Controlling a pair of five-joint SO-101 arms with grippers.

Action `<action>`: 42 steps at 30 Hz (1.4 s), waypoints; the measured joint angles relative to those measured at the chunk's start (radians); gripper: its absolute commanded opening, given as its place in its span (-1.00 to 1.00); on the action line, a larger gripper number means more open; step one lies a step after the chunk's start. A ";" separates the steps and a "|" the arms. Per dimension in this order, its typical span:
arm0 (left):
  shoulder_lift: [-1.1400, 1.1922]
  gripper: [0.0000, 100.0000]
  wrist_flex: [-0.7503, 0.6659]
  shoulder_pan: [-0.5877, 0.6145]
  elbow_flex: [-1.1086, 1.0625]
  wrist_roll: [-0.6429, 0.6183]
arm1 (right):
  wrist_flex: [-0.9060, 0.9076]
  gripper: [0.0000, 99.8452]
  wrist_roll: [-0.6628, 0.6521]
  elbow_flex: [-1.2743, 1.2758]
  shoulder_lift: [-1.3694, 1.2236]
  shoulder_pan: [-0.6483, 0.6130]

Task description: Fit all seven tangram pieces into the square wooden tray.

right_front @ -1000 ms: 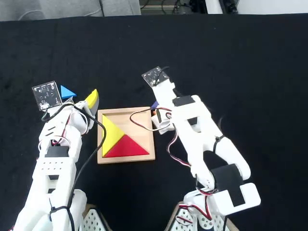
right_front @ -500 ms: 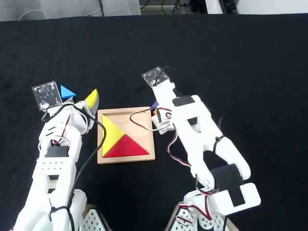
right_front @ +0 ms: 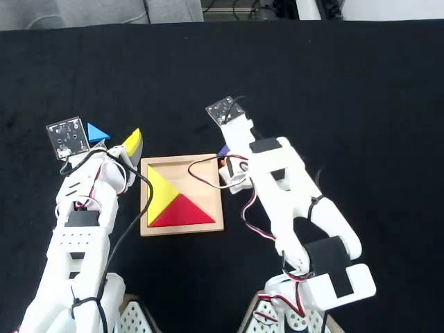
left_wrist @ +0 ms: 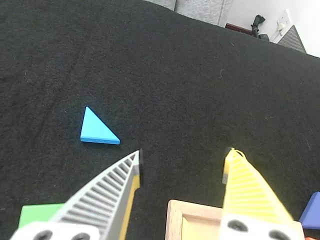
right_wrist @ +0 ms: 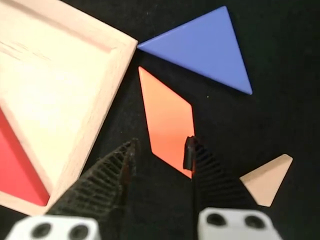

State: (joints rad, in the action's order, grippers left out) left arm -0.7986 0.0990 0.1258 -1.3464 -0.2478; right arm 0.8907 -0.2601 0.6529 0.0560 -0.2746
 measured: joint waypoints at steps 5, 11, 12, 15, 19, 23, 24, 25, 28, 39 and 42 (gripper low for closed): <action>0.000 -0.46 0.000 0.000 0.000 0.000 | 0.000 -0.68 0.000 0.000 0.000 0.000; 0.000 -0.46 0.000 0.000 0.000 0.000 | 0.000 -0.36 0.000 0.000 0.000 0.000; 0.000 -0.46 0.000 0.000 0.000 0.000 | 0.000 -0.32 0.000 0.000 0.000 0.000; 0.000 -0.46 0.000 0.000 0.000 0.000 | 0.000 -0.30 0.000 0.000 0.000 0.000; 0.000 -0.46 0.000 0.000 0.000 0.000 | 0.000 -0.31 0.000 0.000 0.000 0.000; 0.000 -0.46 0.000 0.000 0.000 0.000 | 0.000 -0.31 0.000 -0.017 -0.002 0.000; 0.000 -0.46 0.000 0.000 0.000 0.000 | 0.000 -0.31 0.000 -0.020 -0.002 0.000; 0.000 -0.46 0.000 0.000 0.000 0.000 | 0.000 -0.31 0.000 -0.021 -0.002 0.000; 0.000 -0.46 0.000 0.000 0.000 0.000 | 0.000 -0.31 0.000 -0.021 -0.002 0.000; 0.000 -0.46 0.000 0.000 0.000 0.000 | 0.000 -0.31 0.000 -0.068 -0.086 0.000; 0.000 -0.46 0.000 0.000 0.000 0.000 | 0.025 -0.32 0.000 -0.115 -0.143 0.000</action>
State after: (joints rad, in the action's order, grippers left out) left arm -0.7986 0.0990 0.1258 -1.3464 -0.2478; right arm 0.9152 -0.2601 0.5378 -0.0867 -0.2746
